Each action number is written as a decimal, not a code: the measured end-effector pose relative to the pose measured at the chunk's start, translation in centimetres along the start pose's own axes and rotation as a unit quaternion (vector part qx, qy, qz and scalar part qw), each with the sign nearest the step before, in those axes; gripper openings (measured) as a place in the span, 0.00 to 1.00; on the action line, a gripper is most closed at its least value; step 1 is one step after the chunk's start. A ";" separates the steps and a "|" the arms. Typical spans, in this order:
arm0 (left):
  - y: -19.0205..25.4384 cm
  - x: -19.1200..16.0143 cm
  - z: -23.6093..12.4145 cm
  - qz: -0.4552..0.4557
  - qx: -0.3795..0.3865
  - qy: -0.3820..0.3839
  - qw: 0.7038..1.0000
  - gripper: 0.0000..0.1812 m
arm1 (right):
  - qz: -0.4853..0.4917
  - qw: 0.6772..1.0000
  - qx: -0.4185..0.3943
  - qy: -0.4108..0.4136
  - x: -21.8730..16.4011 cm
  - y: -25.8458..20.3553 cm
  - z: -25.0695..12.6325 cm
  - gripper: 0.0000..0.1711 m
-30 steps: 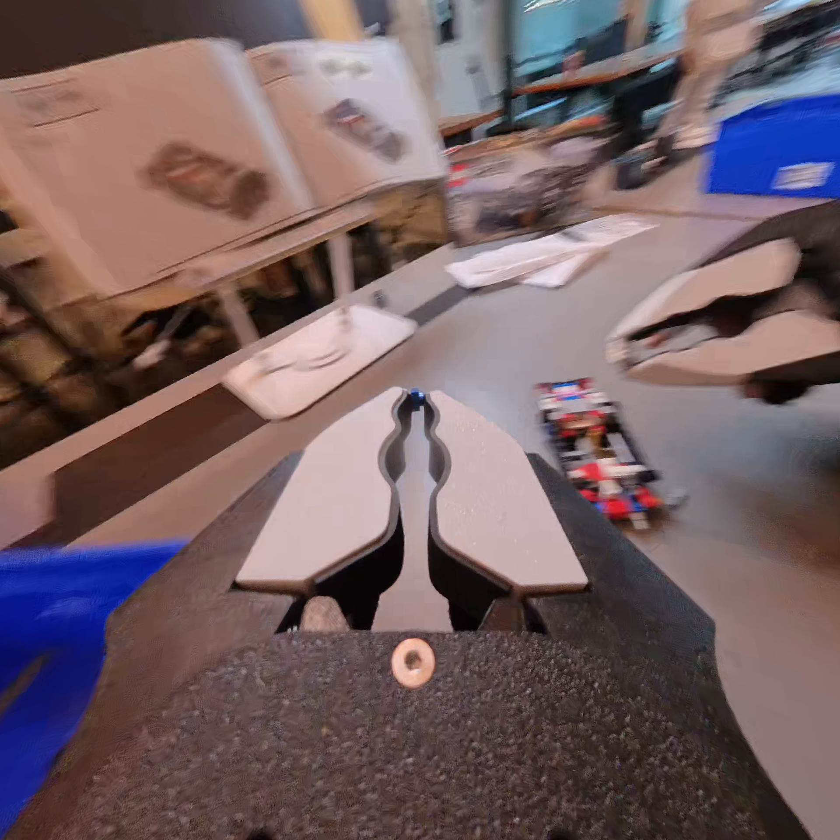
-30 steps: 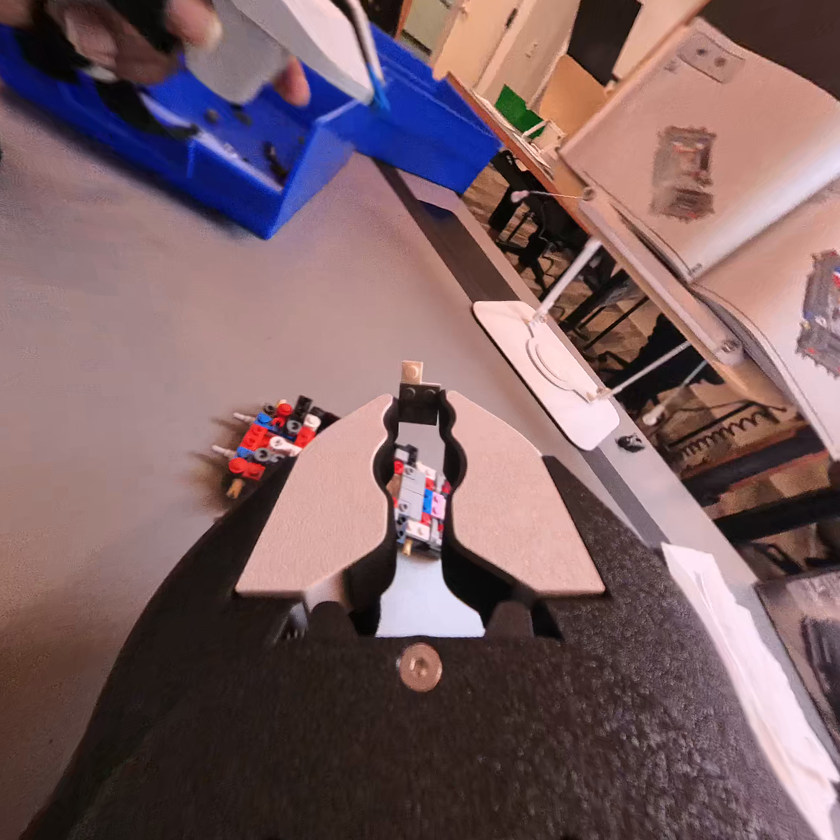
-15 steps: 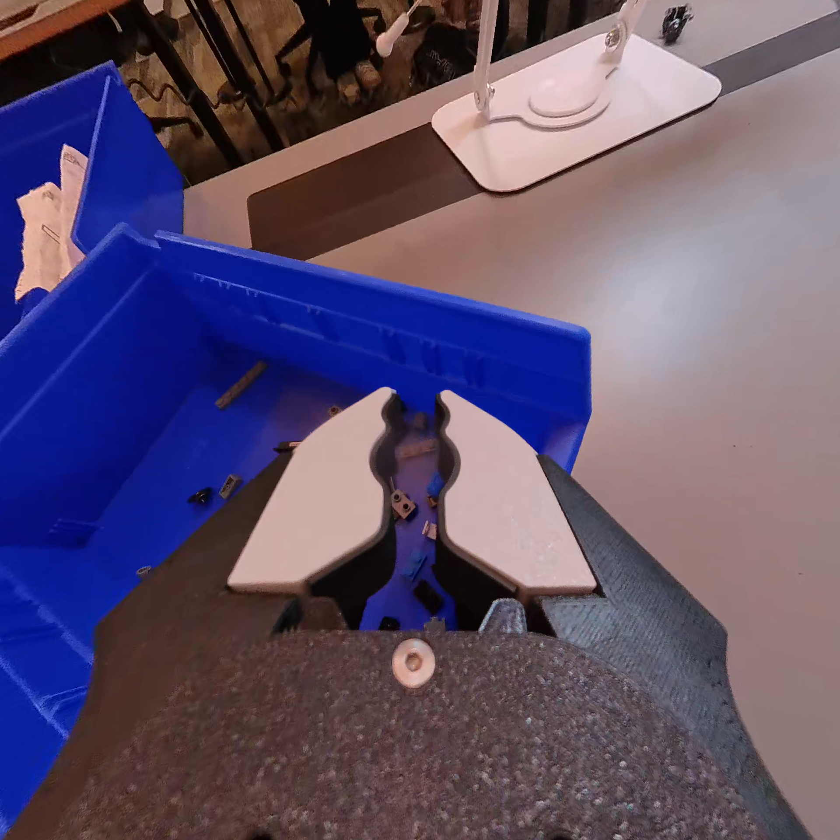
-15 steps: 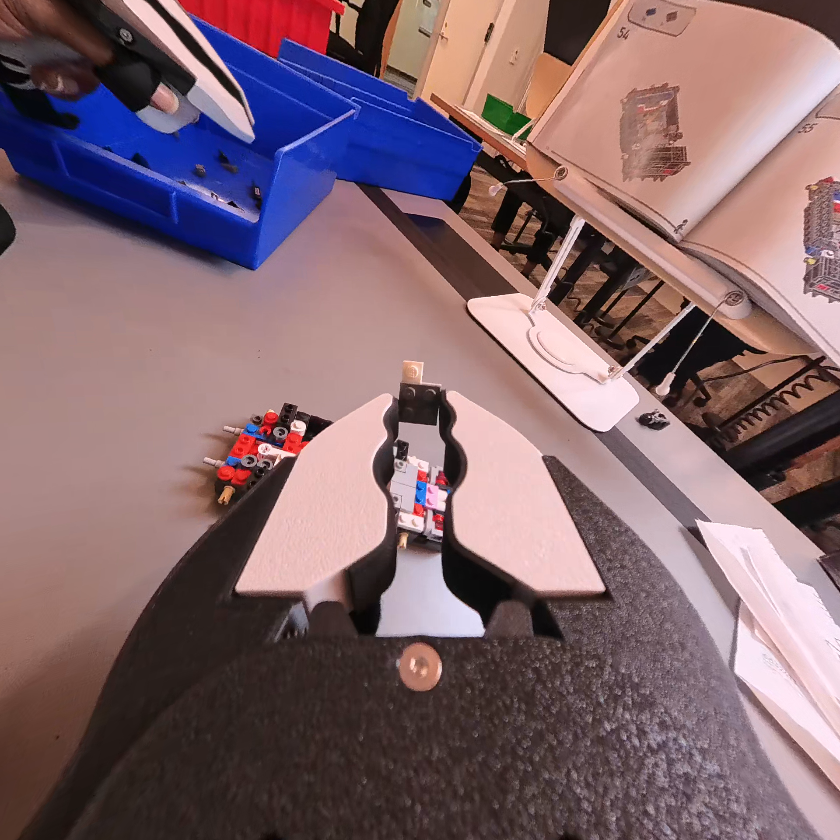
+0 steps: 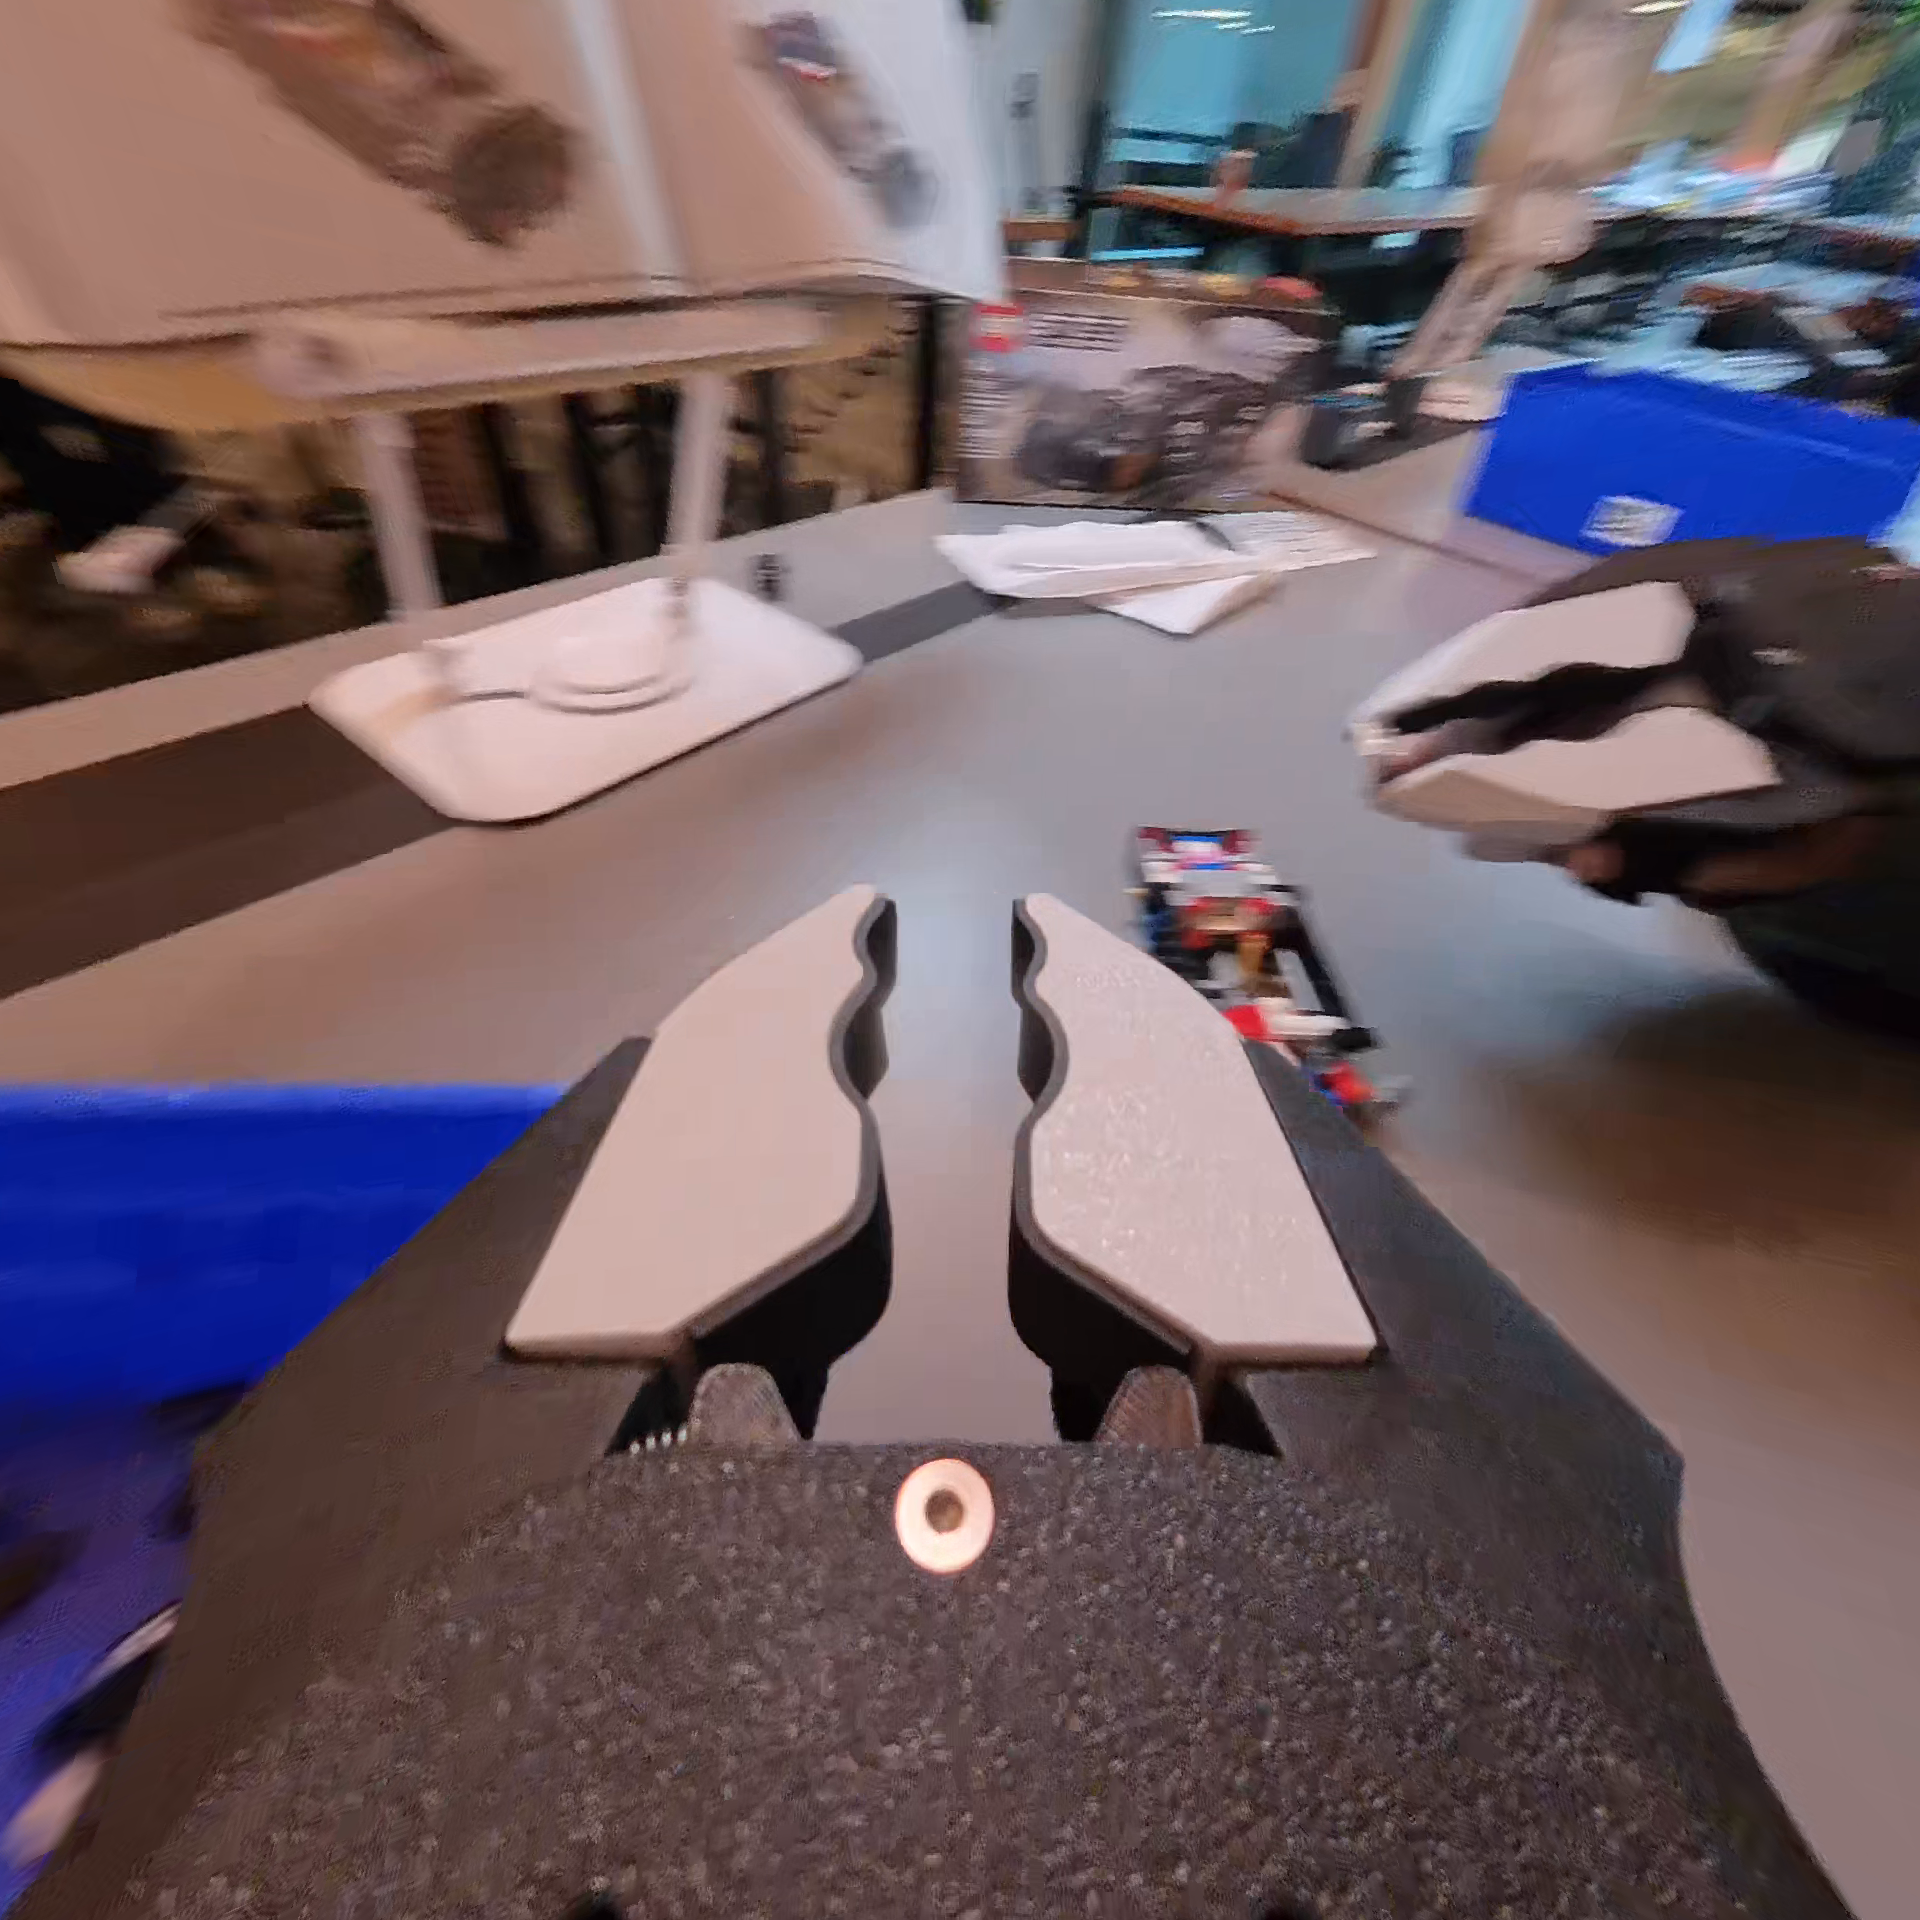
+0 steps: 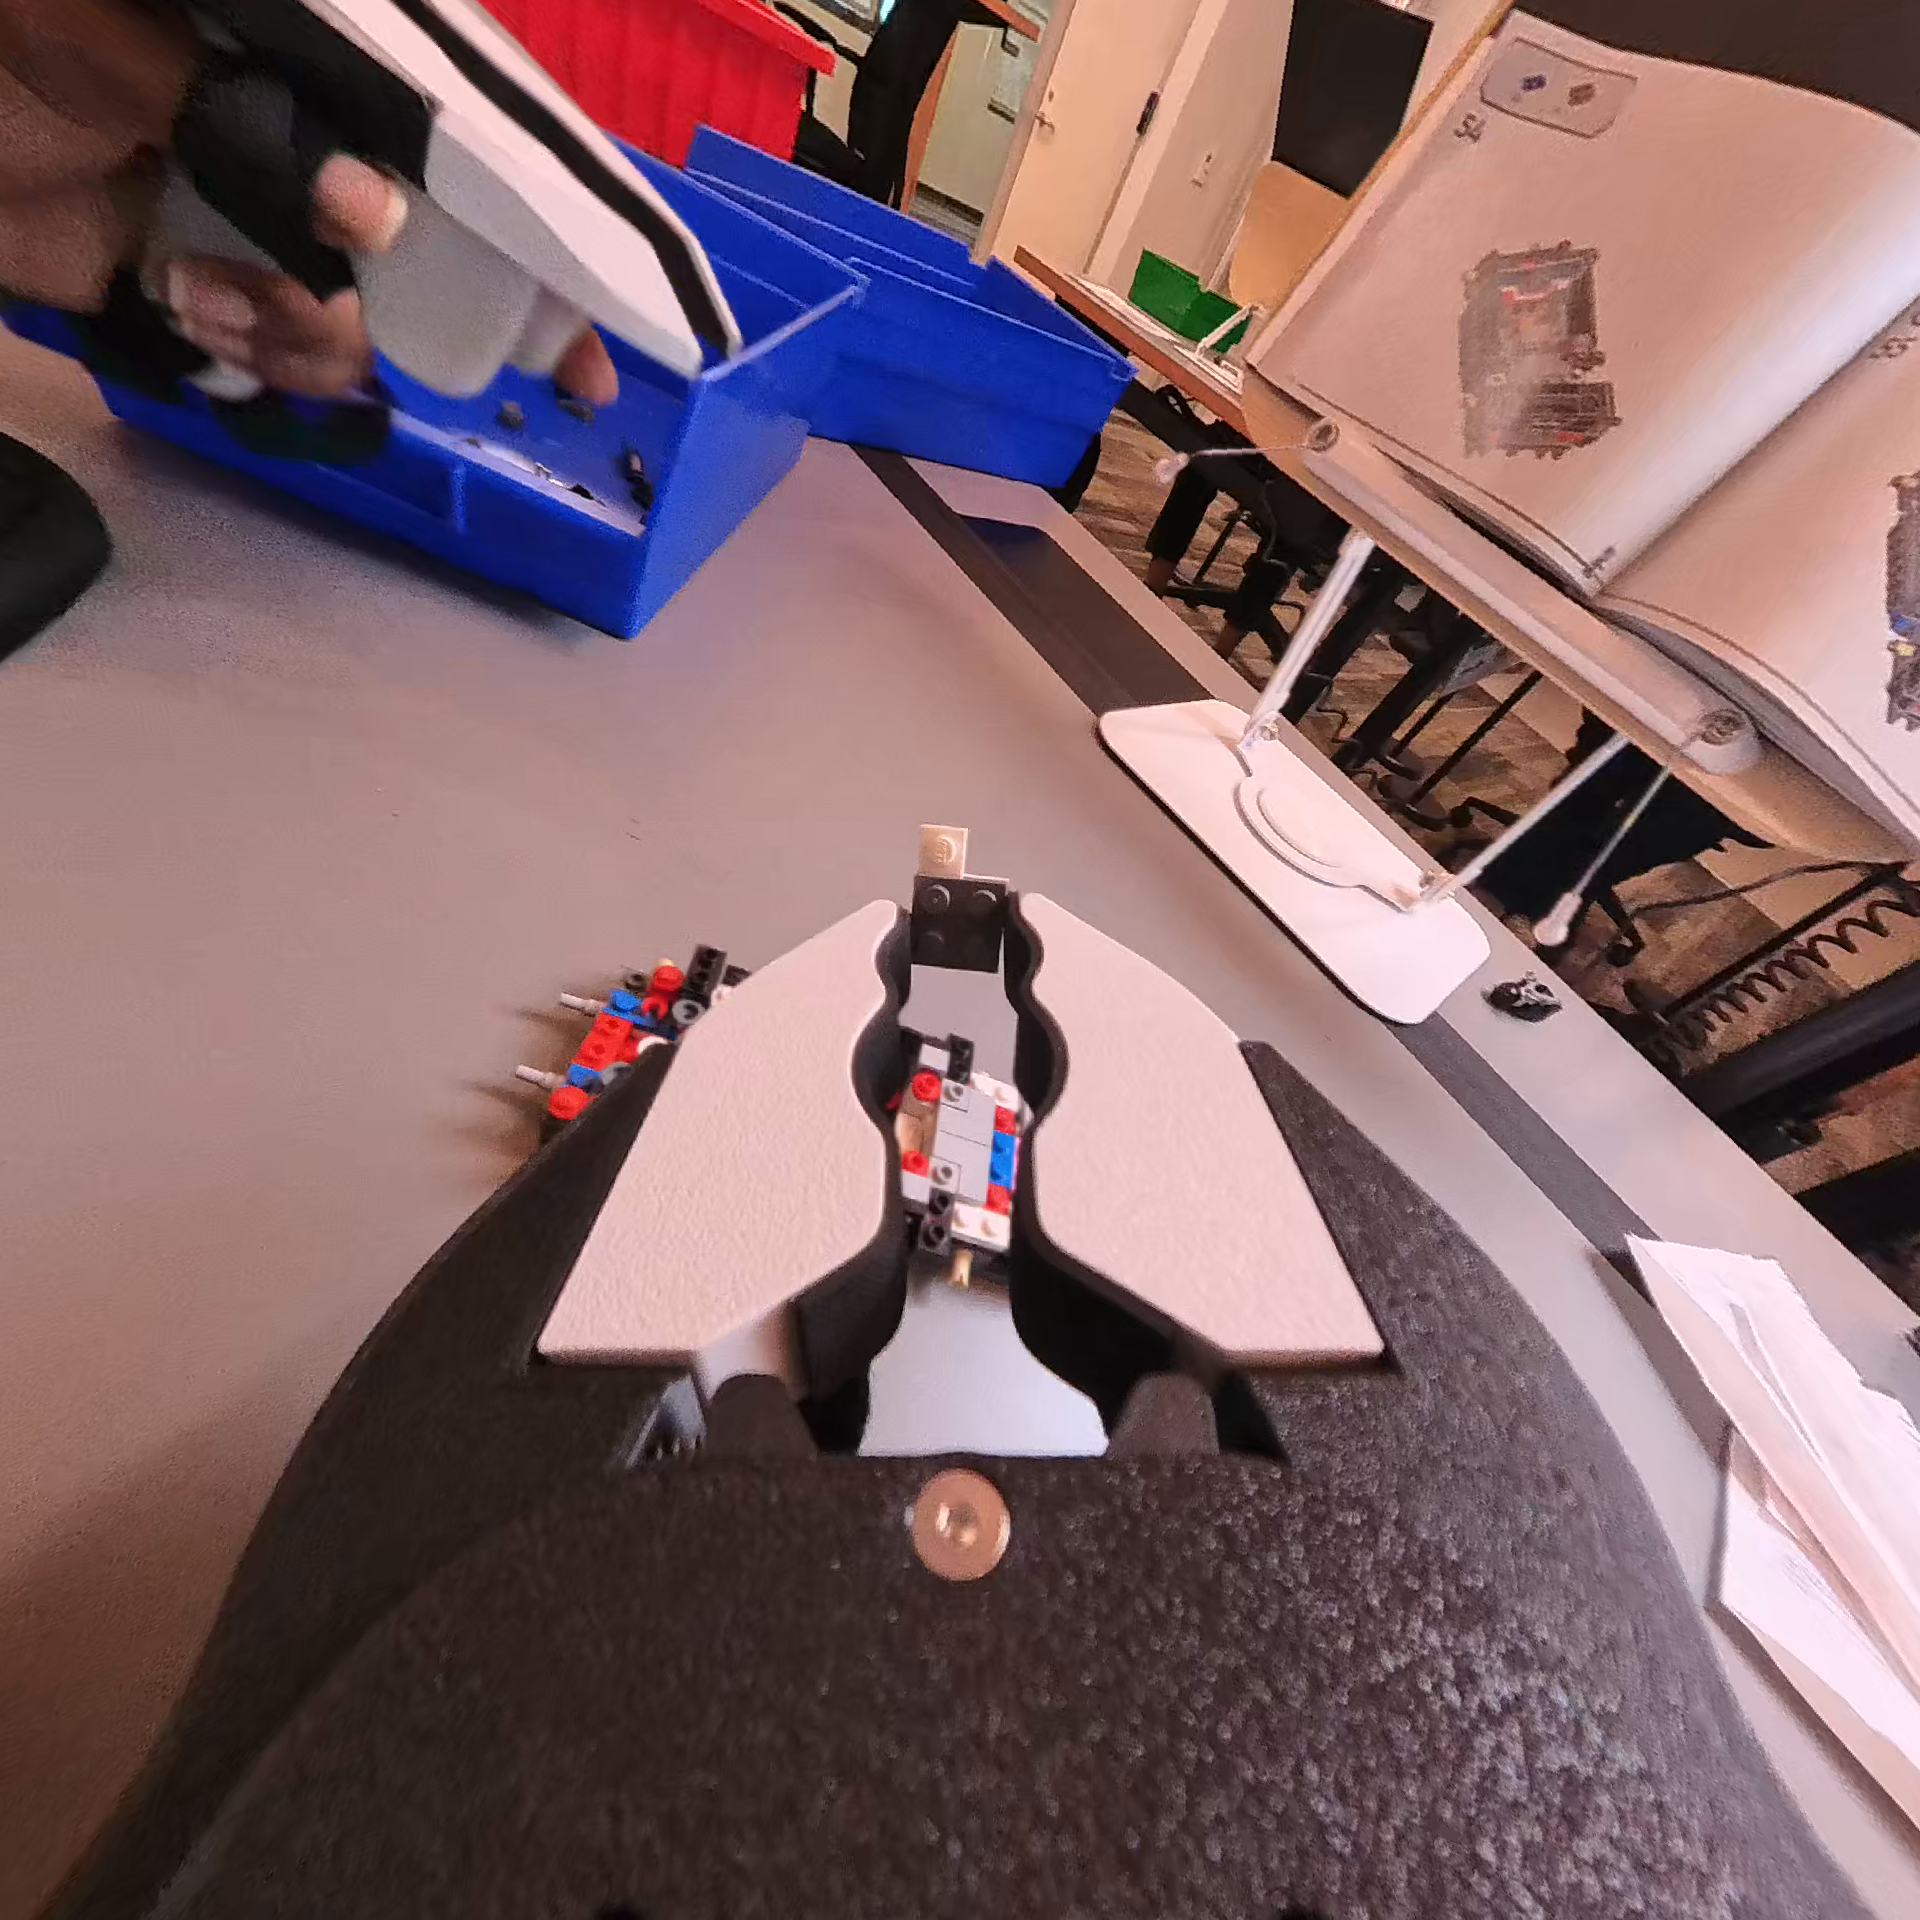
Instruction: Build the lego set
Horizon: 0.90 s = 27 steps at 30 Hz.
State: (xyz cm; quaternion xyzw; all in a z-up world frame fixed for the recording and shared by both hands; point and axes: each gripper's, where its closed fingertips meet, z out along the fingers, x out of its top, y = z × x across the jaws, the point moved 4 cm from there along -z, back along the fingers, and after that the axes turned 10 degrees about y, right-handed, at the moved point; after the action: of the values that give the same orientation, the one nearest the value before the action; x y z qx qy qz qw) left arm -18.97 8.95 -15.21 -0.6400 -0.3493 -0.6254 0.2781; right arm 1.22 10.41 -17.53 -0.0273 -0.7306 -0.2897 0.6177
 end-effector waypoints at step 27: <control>10.4 -2.5 4.5 -0.280 -0.299 -0.035 0.912 0.03 | -0.167 0.982 0.061 0.062 2.8 -4.6 -0.6 0.09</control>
State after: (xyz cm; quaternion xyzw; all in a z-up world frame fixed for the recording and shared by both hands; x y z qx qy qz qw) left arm -7.87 6.03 -17.15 -0.5906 -0.3205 -0.7299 -0.1253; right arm -0.75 5.43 -16.70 0.1509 -0.7016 -0.3449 0.6050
